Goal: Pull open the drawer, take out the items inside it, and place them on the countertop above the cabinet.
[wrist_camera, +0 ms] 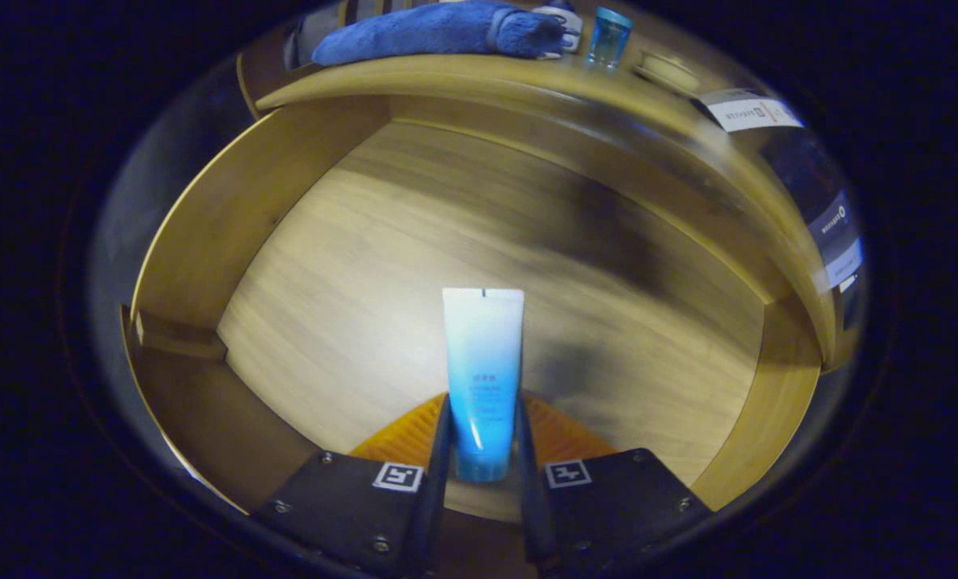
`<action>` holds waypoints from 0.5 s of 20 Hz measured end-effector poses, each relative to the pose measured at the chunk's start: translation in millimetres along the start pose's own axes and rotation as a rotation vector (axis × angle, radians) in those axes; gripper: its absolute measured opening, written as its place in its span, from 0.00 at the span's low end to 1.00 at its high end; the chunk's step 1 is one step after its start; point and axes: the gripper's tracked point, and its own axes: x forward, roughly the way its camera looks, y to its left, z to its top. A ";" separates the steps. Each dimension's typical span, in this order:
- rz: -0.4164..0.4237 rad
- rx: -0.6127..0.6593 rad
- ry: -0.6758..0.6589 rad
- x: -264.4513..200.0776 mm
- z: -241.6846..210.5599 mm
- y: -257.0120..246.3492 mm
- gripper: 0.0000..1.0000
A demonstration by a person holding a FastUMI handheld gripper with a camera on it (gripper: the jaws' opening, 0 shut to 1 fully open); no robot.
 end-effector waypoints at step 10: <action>0.029 -0.024 -0.161 -34.9 19.9 -2.1 0.33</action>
